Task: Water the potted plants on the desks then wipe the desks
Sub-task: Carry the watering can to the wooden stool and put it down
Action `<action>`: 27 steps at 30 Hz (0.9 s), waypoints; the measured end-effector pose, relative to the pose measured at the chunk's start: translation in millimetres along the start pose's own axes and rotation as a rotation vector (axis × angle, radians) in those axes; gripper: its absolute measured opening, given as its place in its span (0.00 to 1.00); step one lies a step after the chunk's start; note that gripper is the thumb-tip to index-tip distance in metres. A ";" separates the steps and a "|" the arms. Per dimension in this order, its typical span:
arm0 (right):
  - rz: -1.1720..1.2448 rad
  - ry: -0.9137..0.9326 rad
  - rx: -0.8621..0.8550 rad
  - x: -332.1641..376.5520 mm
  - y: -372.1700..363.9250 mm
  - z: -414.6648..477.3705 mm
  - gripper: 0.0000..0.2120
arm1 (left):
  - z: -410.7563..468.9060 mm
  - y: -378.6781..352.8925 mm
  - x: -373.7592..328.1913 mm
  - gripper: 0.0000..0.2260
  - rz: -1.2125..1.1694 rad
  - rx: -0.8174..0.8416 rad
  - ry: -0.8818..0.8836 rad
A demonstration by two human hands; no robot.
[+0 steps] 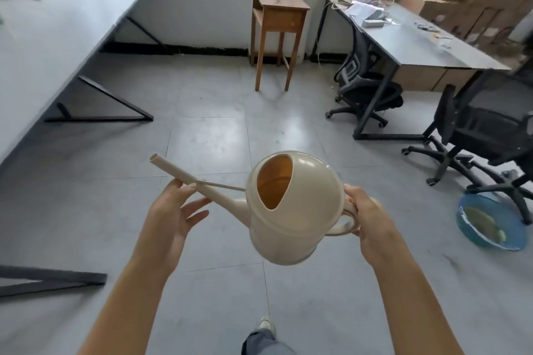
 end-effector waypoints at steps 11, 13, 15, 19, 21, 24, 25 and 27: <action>0.032 0.006 0.015 142.9 10.3 192.1 0.15 | 212.4 -101.9 7.2 0.07 0.013 -0.034 -0.058; 0.035 0.020 0.007 166.5 9.4 228.8 0.16 | 256.1 -114.6 10.8 0.05 0.015 -0.005 -0.069; 0.032 0.030 -0.005 189.4 7.0 267.3 0.16 | 302.8 -127.2 12.9 0.04 0.010 0.031 -0.075; 0.049 -0.008 -0.044 231.0 0.6 335.9 0.20 | 394.8 -151.4 15.4 0.11 -0.001 0.104 -0.078; 0.021 -0.006 -0.061 253.6 -4.4 369.8 0.26 | 441.4 -165.7 16.9 0.12 -0.009 0.122 -0.072; 0.035 -0.016 -0.082 286.1 -9.0 421.4 0.27 | 506.2 -190.0 22.0 0.11 -0.023 0.126 -0.046; 0.044 -0.023 -0.087 295.9 -9.4 438.0 0.26 | 523.8 -196.9 24.7 0.11 -0.030 0.119 -0.032; 0.058 -0.032 -0.106 314.0 -7.6 472.5 0.23 | 557.4 -210.3 29.9 0.12 -0.032 0.123 -0.017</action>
Point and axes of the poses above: each hand's wrist, its own z-axis towards the middle knuckle, its own y-axis out of the back of the hand, x = y × z, the point moved 3 cm from there along z, towards the middle knuckle, and after that the axes turned 11 degrees about -y, right-handed, at the moved point
